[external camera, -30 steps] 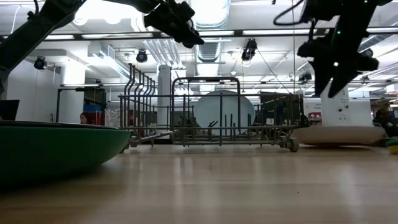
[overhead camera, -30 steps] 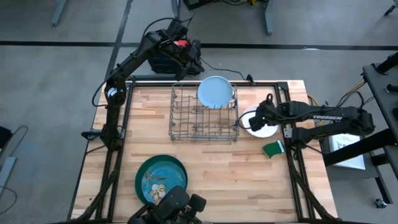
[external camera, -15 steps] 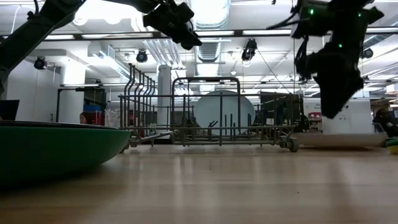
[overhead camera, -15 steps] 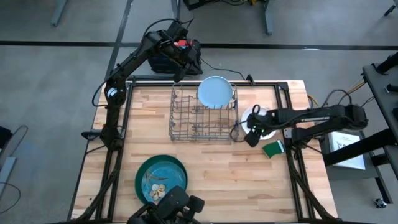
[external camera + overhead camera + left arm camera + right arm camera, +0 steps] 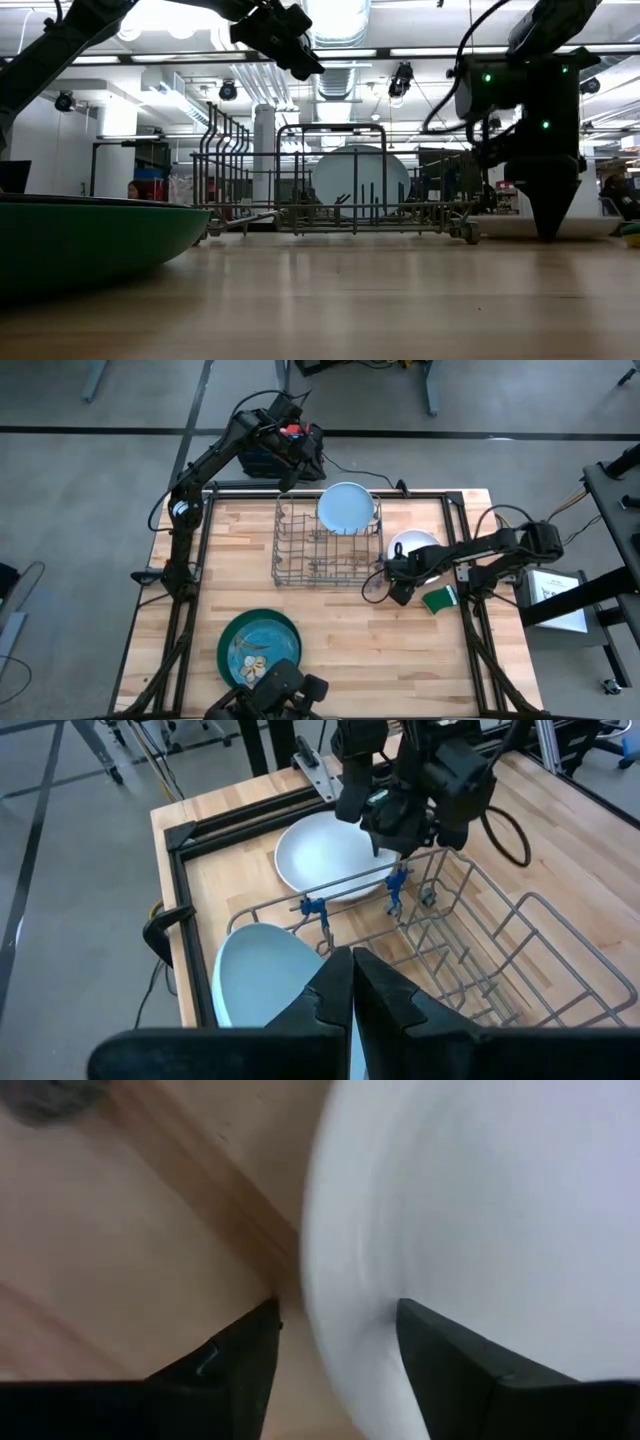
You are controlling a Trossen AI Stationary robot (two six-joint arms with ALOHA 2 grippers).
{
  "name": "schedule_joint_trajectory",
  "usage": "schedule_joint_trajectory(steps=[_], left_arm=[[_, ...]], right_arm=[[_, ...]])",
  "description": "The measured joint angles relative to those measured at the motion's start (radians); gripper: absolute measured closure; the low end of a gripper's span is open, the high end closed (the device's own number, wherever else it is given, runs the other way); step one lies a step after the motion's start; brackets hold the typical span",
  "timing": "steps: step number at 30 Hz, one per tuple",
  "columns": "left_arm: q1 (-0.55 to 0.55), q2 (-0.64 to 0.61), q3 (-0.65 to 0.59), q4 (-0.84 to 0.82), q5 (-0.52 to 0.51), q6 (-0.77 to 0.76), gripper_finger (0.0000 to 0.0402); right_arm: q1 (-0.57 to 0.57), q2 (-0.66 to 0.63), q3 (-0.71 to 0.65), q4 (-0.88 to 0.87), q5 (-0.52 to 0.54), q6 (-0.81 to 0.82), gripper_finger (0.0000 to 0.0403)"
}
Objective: Sort dishes
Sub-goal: Put the white plate in the dishwasher rack
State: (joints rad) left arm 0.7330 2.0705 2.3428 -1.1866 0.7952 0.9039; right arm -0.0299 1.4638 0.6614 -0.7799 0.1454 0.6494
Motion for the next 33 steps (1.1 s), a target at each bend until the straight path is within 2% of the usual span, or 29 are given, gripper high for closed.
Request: schedule_joint_trajectory(steps=[3,7,10,14,24,29,33], left_arm=[[0.000,0.000,0.000,0.000,0.000,0.000,0.0401],[0.000,0.000,0.000,0.000,0.000,0.000,0.0401],[0.000,0.000,0.000,0.001,0.000,0.000,0.0401],[0.000,0.000,0.000,0.000,0.000,0.000,0.0401],[0.000,0.001,0.000,-0.003,0.001,-0.005,0.0401],[0.000,0.001,0.000,-0.003,0.001,-0.006,0.0401],[0.006,-0.001,0.000,-0.003,-0.013,-0.047,0.0401]], right_arm=[[0.001,0.029,0.001,0.010,0.003,-0.015,0.0256],[0.002,0.032,0.001,0.026,0.000,-0.028,0.0338],[0.000,0.009,-0.001,0.026,0.047,-0.046,0.0389],[0.009,-0.034,-0.004,0.010,0.075,-0.051,0.0393],[0.080,-0.179,0.105,-0.306,0.129,-0.019,0.0402],[0.126,-0.307,0.169,-0.298,0.222,-0.018,0.0402],[0.174,-0.420,0.197,-0.262,0.365,0.029,0.0402]])
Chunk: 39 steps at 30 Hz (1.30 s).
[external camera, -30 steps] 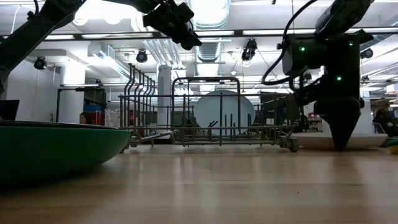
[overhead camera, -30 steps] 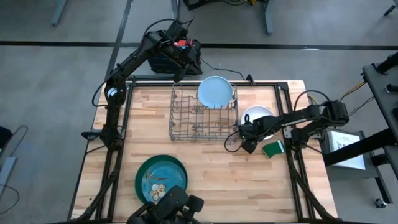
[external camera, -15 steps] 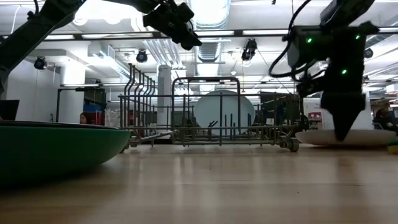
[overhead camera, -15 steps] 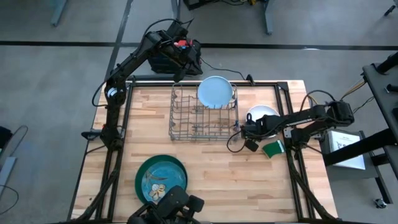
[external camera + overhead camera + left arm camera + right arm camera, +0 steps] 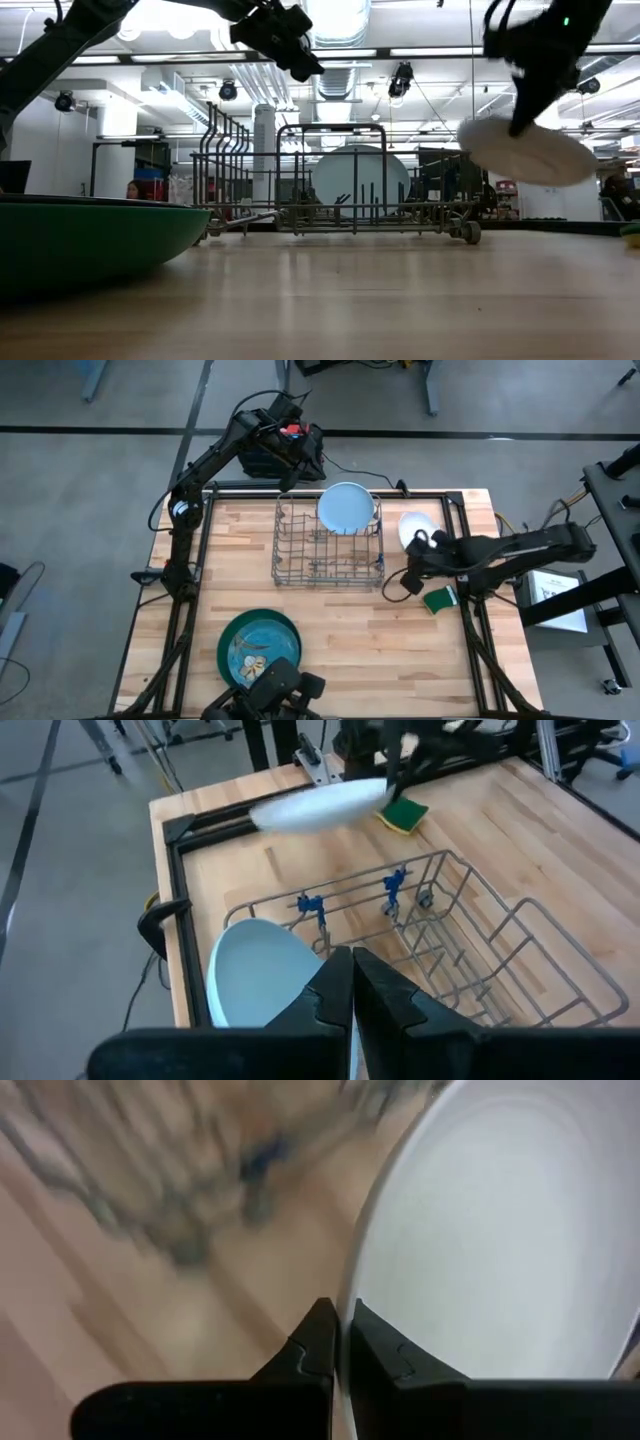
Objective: Sort dishes
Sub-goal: Put the white plate in the dishwasher rack
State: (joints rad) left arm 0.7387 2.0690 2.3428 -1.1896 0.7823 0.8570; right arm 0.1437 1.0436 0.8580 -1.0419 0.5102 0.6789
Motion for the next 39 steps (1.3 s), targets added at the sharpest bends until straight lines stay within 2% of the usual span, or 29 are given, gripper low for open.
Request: schedule_joint_trajectory(steps=[3,8,11,14,16,20,22,30,39], left_arm=[[0.011,-0.012,0.011,0.006,-0.034,-0.034,0.0401],[0.038,-0.044,0.013,0.073,-0.037,-0.047,0.0401],[0.051,-0.052,0.011,0.110,-0.040,-0.062,0.0402],[0.061,-0.062,0.011,0.124,-0.039,-0.064,0.0402],[0.065,-0.068,0.011,0.126,-0.039,-0.075,0.0402],[0.071,-0.071,0.011,0.127,-0.039,-0.089,0.0402],[0.071,-0.071,0.011,0.128,-0.039,-0.089,0.0402],[0.070,-0.071,0.011,0.126,-0.033,-0.107,0.0402],[0.070,-0.071,0.011,0.126,-0.033,-0.108,0.0402]], right_arm=[[0.042,-0.085,-0.004,0.142,0.136,0.000,0.0402],[0.066,-0.170,-0.070,0.642,0.264,-0.170,0.0403],[0.065,-0.173,-0.129,0.927,0.260,-0.301,0.0403],[0.061,-0.156,-0.198,1.132,0.246,-0.355,0.0403],[0.056,-0.140,-0.252,1.257,0.225,-0.368,0.0403],[0.028,-0.091,-0.382,1.561,0.097,-0.347,0.0403],[0.013,-0.063,-0.442,1.691,0.075,-0.330,0.0403],[-0.013,0.047,-0.616,2.025,0.075,-0.244,0.0403],[-0.014,0.158,-0.643,2.080,0.095,-0.187,0.0403]])
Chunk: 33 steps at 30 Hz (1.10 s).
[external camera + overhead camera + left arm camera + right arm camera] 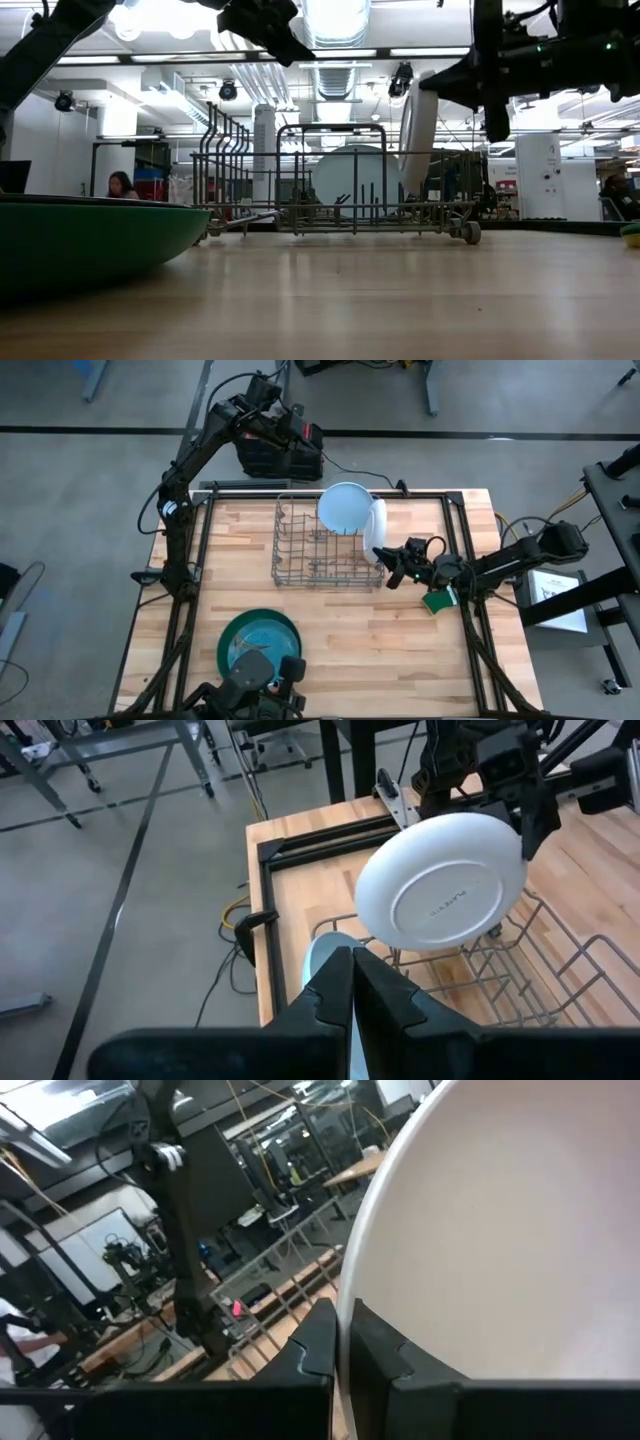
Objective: Sort dishes
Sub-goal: Put the white plate in the dishwasher rack
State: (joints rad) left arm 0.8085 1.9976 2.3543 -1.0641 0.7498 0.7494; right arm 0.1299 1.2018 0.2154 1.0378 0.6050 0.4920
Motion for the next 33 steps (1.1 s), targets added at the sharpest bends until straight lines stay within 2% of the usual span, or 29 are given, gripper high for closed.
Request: schedule_joint_trajectory(steps=[6,12,18,33], left_arm=[[0.000,0.000,0.000,0.000,0.000,0.000,0.0402],[0.000,0.000,0.000,0.000,0.000,0.000,0.0402],[0.000,0.004,0.000,0.001,0.001,0.000,0.0402],[0.000,0.012,0.000,0.001,0.001,0.000,0.0401]], right_arm=[[0.000,0.048,0.026,0.001,0.002,0.003,0.0403],[0.001,0.047,0.030,0.090,-0.006,-0.057,0.0403],[0.000,0.063,0.030,0.094,-0.004,-0.072,0.0403],[-0.010,0.208,0.031,0.102,0.000,0.038,0.0403]])
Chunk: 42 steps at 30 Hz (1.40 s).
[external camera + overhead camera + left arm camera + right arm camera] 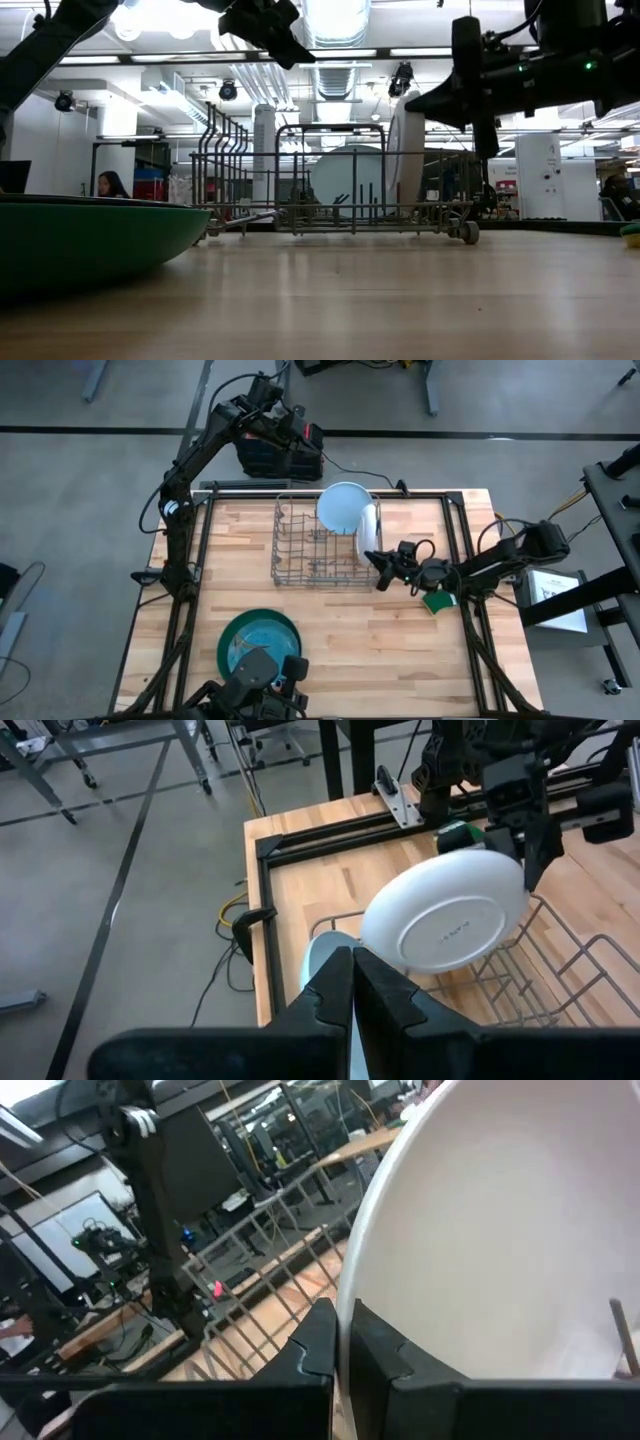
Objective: Sort dishes
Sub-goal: Put the white plate in the dishwasher rack
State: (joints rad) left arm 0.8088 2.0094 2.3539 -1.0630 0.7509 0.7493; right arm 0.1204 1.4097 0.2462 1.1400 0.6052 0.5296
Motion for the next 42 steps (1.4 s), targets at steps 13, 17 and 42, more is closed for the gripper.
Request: schedule_joint_trajectory(steps=[13,17,42], left_arm=[[0.000,0.000,0.000,0.000,0.000,0.000,0.0401],[0.000,0.001,0.000,0.000,0.000,0.000,0.0402],[0.000,0.002,-0.001,0.000,0.000,-0.004,0.0401]], right_arm=[[0.001,0.031,0.000,0.000,-0.001,0.046,0.0399],[0.001,0.030,0.000,-0.008,-0.002,0.054,0.0382],[0.002,0.025,-0.002,-0.044,-0.087,0.219,0.0266]])
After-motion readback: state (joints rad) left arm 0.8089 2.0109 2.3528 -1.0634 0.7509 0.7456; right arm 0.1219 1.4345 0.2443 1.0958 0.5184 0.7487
